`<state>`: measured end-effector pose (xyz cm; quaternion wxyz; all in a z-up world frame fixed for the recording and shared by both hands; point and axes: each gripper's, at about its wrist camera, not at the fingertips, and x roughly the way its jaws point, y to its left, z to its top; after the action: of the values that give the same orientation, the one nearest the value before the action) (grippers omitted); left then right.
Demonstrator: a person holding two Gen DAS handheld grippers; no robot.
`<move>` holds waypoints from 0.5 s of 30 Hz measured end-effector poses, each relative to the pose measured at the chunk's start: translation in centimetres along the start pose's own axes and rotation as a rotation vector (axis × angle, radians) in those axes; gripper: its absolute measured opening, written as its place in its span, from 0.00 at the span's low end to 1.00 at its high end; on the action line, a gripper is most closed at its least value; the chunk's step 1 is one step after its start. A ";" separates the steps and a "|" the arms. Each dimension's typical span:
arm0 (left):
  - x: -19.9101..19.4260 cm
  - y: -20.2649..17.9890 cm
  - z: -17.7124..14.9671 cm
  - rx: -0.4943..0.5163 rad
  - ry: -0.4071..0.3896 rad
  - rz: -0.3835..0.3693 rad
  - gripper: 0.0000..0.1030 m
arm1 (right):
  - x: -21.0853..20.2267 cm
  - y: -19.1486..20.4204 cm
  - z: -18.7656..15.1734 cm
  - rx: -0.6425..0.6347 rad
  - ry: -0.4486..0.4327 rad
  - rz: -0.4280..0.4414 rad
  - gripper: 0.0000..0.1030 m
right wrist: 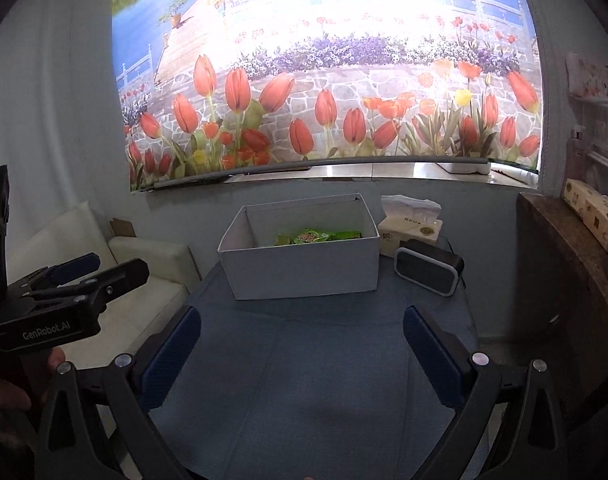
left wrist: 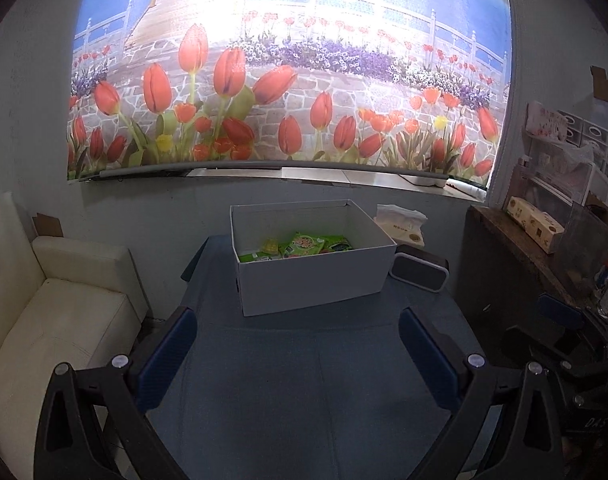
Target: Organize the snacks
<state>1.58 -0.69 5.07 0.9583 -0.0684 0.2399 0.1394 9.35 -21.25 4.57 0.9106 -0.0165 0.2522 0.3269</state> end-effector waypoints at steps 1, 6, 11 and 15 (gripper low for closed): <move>-0.4 -0.1 -0.2 0.007 -0.002 -0.002 1.00 | -0.2 0.0 -0.1 0.006 0.000 0.002 1.00; -1.7 0.3 -0.5 -0.011 0.005 -0.012 1.00 | -1.1 0.1 -0.3 0.002 -0.006 -0.012 1.00; -2.6 0.7 -0.4 -0.017 -0.002 -0.011 1.00 | -1.6 0.4 -0.4 -0.011 -0.010 -0.015 1.00; -3.0 0.8 -0.5 -0.009 -0.007 -0.015 1.00 | -1.8 0.7 -0.4 -0.015 -0.010 -0.005 1.00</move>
<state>-1.39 -0.77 6.06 0.9599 -0.0740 0.2352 0.1335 7.58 -21.84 5.19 0.9124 -0.0224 0.2454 0.3267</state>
